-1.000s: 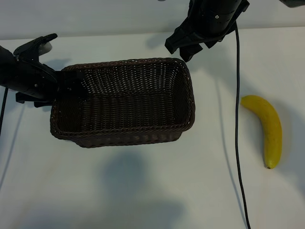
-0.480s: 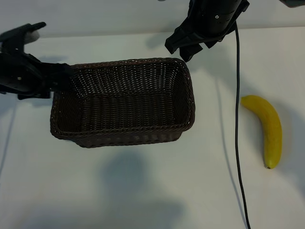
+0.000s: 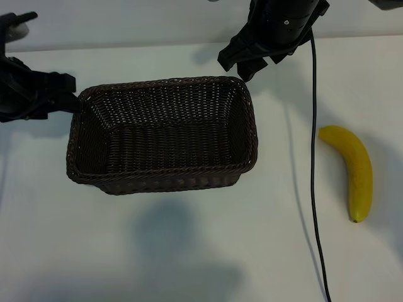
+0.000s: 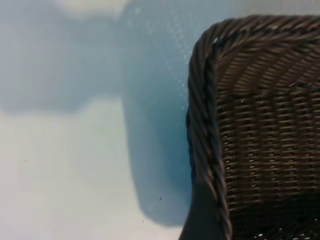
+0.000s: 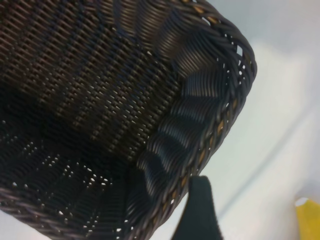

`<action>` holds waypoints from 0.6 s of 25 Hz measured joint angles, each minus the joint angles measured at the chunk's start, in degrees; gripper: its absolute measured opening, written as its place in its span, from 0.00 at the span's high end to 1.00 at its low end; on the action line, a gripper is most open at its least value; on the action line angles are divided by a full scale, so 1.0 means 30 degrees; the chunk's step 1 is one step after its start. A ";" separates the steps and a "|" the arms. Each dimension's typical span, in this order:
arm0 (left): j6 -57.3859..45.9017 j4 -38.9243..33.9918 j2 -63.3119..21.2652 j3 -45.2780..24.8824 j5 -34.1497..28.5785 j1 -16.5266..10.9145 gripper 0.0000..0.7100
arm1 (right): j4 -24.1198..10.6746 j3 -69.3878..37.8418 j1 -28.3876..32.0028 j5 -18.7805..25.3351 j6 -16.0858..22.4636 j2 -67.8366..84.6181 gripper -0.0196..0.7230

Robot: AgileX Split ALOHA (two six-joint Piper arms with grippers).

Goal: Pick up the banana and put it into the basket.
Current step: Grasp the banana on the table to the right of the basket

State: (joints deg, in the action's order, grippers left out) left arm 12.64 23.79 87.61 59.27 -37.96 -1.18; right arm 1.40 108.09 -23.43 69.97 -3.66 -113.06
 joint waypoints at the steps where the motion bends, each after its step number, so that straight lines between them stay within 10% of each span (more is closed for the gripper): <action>1: 0.0000 0.0000 -0.0144 0.0000 0.0000 0.0000 0.16 | 0.0000 0.0000 0.0000 0.0000 0.0000 0.0000 0.24; 15: 0.0059 -0.0020 -0.0259 0.0000 -0.0422 0.0000 0.16 | 0.0018 0.0000 0.0000 0.0000 0.0228 0.0000 0.24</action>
State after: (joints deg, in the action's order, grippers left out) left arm 12.82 23.73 86.84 59.27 -39.23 -1.18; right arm 1.46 108.09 -23.43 69.97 -2.97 -113.06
